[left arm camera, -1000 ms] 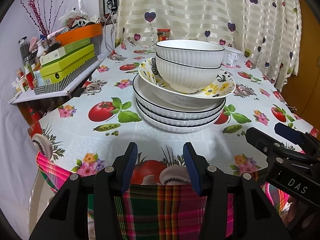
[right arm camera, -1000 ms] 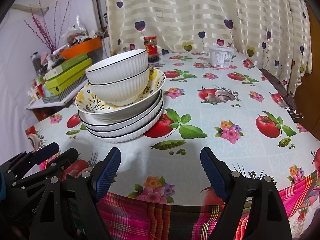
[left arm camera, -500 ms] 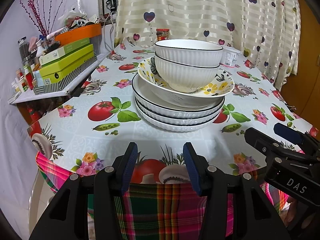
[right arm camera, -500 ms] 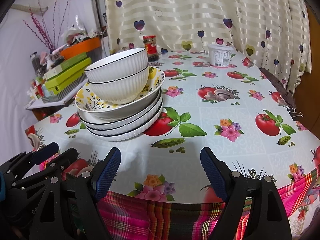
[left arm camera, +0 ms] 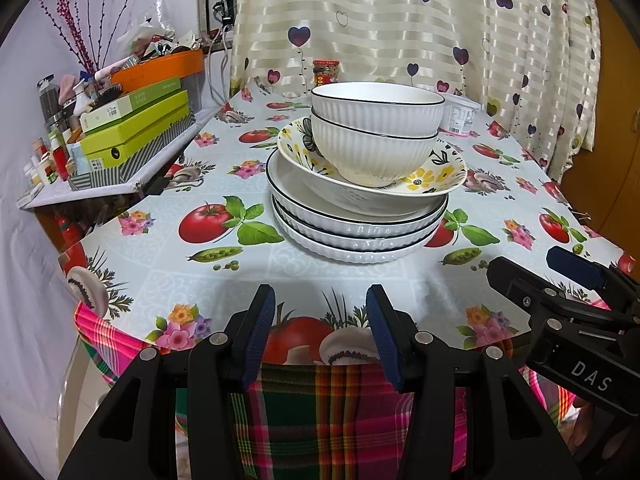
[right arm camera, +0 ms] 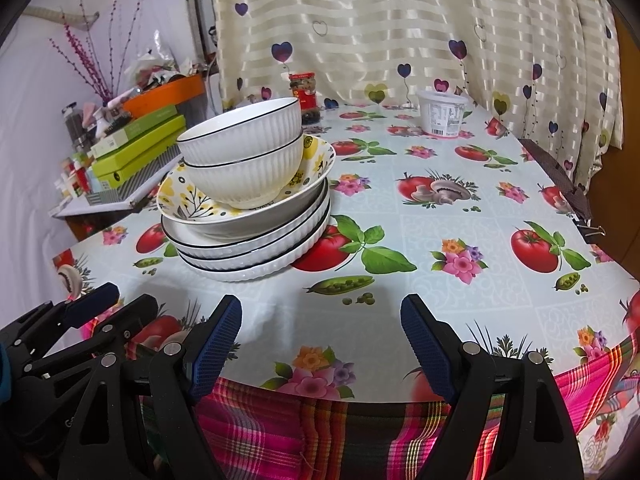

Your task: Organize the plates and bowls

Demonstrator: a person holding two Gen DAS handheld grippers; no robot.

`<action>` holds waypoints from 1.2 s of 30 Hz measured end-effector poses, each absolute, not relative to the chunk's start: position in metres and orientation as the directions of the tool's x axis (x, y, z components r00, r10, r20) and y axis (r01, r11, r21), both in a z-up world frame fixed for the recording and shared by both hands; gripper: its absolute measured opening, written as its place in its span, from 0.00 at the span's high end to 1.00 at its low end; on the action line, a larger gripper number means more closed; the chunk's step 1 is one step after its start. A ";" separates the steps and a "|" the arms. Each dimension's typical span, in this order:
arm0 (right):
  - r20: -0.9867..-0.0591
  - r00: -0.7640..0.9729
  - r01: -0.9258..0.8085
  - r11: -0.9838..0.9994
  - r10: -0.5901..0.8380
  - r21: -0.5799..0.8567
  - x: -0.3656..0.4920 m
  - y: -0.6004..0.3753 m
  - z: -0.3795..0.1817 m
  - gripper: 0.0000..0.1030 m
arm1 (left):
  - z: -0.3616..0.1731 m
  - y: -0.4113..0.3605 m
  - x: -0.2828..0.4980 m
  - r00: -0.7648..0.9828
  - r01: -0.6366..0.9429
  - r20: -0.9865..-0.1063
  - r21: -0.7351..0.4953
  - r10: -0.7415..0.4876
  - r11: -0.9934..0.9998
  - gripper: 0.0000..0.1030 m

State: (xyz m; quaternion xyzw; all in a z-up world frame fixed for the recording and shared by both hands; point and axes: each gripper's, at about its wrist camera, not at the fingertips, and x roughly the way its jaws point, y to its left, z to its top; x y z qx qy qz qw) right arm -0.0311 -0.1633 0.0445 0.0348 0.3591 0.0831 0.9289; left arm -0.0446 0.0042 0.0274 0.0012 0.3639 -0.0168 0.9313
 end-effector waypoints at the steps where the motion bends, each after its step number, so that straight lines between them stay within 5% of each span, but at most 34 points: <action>1: -0.661 0.728 -0.130 0.984 0.180 0.125 -0.031 -0.163 0.044 0.20 | 0.027 0.004 -0.045 0.735 0.032 -0.678 -0.009 -0.030 0.999 0.53; 36: -0.657 0.732 -0.132 0.984 0.179 0.121 -0.035 -0.161 0.048 0.20 | 0.032 0.007 -0.052 0.740 0.035 -0.671 -0.018 -0.038 0.999 0.53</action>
